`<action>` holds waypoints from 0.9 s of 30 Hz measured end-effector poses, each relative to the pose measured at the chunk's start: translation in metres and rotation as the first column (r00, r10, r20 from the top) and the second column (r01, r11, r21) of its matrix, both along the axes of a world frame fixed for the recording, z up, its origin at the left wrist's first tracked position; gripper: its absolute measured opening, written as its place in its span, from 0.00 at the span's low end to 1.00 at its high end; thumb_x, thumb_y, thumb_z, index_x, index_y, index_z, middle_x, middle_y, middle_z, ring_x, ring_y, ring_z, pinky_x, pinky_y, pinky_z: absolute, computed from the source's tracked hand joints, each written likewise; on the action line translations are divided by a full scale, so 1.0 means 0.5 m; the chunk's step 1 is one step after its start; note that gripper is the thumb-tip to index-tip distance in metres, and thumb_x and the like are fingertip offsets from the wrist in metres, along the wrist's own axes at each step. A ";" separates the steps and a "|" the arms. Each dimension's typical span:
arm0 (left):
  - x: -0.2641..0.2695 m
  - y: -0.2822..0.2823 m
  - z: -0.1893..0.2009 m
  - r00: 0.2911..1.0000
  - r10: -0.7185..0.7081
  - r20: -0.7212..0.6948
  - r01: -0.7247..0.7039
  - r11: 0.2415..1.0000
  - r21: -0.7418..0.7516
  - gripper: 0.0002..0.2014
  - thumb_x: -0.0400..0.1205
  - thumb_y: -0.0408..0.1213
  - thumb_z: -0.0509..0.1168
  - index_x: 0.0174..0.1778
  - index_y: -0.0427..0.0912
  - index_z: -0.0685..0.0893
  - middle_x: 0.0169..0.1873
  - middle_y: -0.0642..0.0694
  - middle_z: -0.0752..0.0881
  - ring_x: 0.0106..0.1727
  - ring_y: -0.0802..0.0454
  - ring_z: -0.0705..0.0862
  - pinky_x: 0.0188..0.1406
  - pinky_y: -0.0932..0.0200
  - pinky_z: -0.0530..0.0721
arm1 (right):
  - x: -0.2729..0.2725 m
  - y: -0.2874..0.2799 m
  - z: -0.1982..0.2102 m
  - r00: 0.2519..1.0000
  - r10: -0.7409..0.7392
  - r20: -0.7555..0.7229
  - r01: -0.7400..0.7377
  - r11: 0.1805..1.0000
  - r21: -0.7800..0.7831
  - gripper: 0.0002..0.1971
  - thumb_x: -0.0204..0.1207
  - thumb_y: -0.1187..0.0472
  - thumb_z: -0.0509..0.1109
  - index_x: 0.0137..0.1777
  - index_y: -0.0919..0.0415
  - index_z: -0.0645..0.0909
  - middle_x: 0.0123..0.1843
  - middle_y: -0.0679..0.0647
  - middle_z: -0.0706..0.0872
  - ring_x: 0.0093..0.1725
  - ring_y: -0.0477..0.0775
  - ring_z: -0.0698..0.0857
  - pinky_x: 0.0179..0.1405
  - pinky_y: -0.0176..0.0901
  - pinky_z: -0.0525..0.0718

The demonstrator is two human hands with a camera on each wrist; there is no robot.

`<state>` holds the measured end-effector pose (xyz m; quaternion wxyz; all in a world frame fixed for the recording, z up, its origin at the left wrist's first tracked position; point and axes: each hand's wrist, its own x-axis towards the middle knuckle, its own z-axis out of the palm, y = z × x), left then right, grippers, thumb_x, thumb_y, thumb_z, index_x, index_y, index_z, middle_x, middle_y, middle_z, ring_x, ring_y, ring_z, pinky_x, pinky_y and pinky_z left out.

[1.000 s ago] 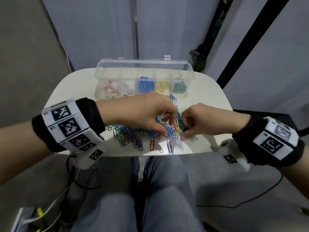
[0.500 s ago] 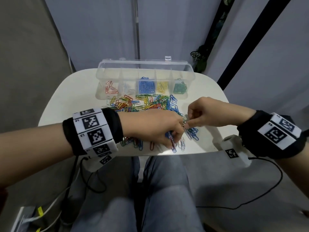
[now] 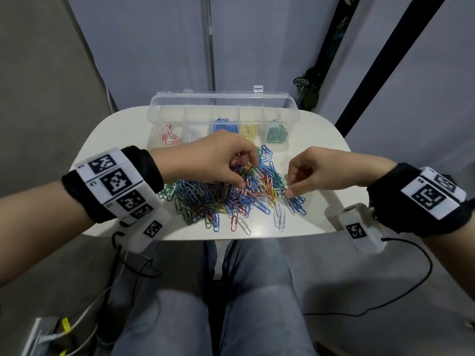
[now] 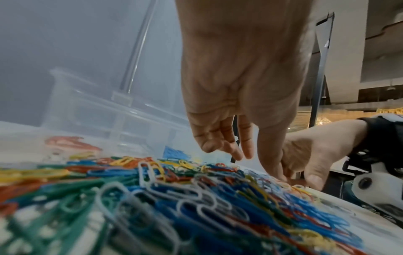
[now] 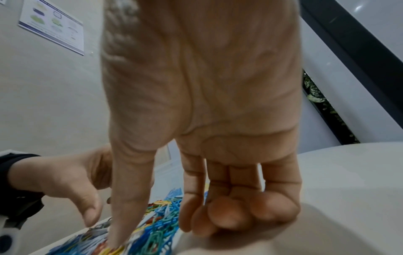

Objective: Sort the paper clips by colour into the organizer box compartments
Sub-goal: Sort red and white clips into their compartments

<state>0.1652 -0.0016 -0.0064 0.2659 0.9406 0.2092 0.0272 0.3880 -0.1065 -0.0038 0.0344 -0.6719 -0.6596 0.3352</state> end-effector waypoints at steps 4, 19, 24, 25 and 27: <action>-0.012 -0.006 0.007 0.993 -0.057 -0.100 0.064 0.996 0.067 0.24 0.66 0.52 0.81 0.54 0.51 0.84 0.46 0.53 0.80 0.45 0.56 0.77 0.45 0.58 0.76 | 0.005 0.011 -0.001 0.999 -0.002 -0.048 -0.001 0.998 -0.057 0.16 0.62 0.46 0.82 0.39 0.56 0.85 0.32 0.46 0.85 0.32 0.45 0.78 0.40 0.45 0.77; 0.006 -0.057 -0.012 0.974 -0.161 -0.157 0.188 0.966 0.177 0.10 0.71 0.42 0.77 0.45 0.52 0.85 0.32 0.56 0.85 0.32 0.67 0.77 0.32 0.73 0.71 | -0.001 0.017 -0.009 1.000 -0.012 -0.029 0.010 0.998 -0.065 0.18 0.59 0.44 0.83 0.38 0.56 0.84 0.31 0.45 0.85 0.31 0.44 0.78 0.39 0.44 0.78; 0.002 -0.052 -0.014 0.985 -0.158 -0.074 0.167 0.977 0.131 0.06 0.73 0.35 0.76 0.44 0.45 0.89 0.30 0.55 0.83 0.28 0.69 0.76 0.32 0.78 0.70 | -0.003 0.016 -0.008 1.000 -0.010 -0.009 0.009 0.999 -0.050 0.16 0.61 0.46 0.83 0.37 0.55 0.84 0.29 0.44 0.84 0.29 0.43 0.77 0.37 0.41 0.77; 0.001 -0.052 -0.015 0.986 -0.159 -0.059 0.164 0.980 0.113 0.06 0.73 0.35 0.76 0.44 0.44 0.90 0.30 0.56 0.83 0.28 0.69 0.77 0.32 0.78 0.70 | -0.003 0.016 -0.008 1.000 -0.009 -0.010 0.008 0.999 -0.053 0.16 0.60 0.45 0.83 0.37 0.55 0.84 0.29 0.44 0.84 0.29 0.43 0.77 0.37 0.41 0.77; -0.001 -0.050 -0.015 0.986 -0.162 -0.024 0.164 0.983 0.080 0.05 0.73 0.35 0.77 0.44 0.45 0.90 0.30 0.56 0.84 0.30 0.67 0.79 0.33 0.77 0.71 | -0.004 0.016 -0.007 1.000 -0.012 -0.012 0.011 0.998 -0.056 0.16 0.60 0.45 0.83 0.37 0.55 0.84 0.29 0.44 0.84 0.29 0.43 0.77 0.37 0.42 0.77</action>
